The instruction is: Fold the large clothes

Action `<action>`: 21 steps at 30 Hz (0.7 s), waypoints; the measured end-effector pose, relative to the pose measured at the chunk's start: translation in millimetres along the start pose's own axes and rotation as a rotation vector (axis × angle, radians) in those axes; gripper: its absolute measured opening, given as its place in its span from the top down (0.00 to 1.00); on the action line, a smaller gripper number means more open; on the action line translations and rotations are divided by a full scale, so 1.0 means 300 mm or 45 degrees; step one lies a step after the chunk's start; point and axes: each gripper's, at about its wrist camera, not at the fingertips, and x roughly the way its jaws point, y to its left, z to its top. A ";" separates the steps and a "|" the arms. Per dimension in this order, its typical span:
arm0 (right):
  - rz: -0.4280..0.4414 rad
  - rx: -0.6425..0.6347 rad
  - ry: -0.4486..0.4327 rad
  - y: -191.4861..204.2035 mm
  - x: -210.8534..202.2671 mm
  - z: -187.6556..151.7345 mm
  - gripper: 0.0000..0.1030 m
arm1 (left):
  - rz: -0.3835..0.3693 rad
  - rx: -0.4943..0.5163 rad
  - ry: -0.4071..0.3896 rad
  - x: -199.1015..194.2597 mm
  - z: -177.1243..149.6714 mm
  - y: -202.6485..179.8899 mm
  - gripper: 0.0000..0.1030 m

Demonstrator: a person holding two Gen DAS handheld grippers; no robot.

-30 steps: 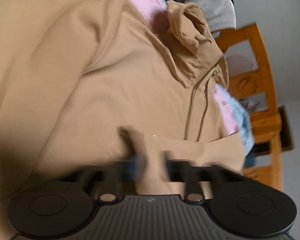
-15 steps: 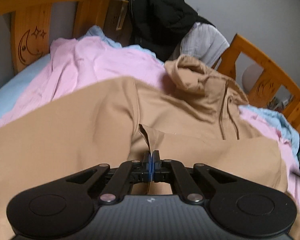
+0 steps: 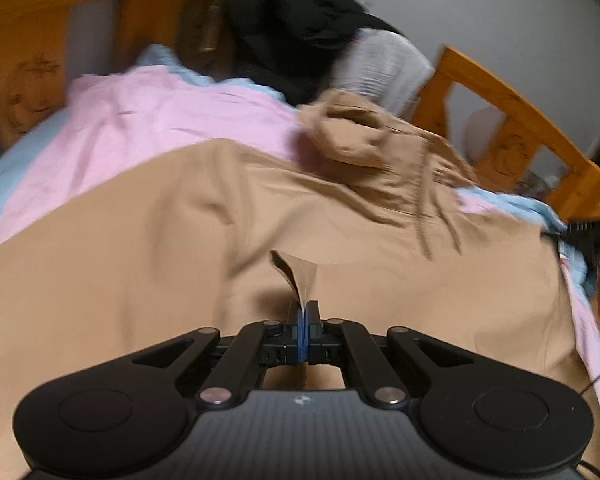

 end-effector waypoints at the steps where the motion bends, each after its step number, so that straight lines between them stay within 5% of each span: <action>1: -0.024 -0.154 -0.073 0.015 -0.042 0.031 1.00 | -0.002 0.036 0.005 0.017 0.001 -0.023 1.00; 4: -0.161 -0.412 -0.087 0.013 -0.035 0.057 1.00 | 0.070 0.185 0.040 0.121 -0.005 -0.105 1.00; 8: -0.328 -0.381 0.021 -0.020 0.088 0.006 0.97 | 0.133 0.102 0.107 0.210 -0.004 -0.100 1.00; 10: -0.311 -0.274 -0.027 -0.070 0.053 -0.029 0.80 | 0.132 0.119 0.085 0.180 -0.010 -0.093 1.00; 12: -0.213 -0.211 -0.042 -0.103 -0.021 -0.078 0.74 | 0.156 0.180 0.049 0.145 -0.021 -0.089 1.00; 14: -0.086 -0.177 0.000 -0.112 -0.070 -0.123 0.56 | 0.166 0.197 0.048 0.135 -0.027 -0.077 1.00; 17: -0.051 -0.217 0.074 -0.118 -0.070 -0.228 0.53 | 0.181 0.193 0.092 0.176 -0.028 -0.068 1.00; 21: -0.239 -0.347 0.075 -0.086 -0.009 -0.329 0.54 | 0.183 0.219 0.092 0.186 -0.015 -0.080 1.00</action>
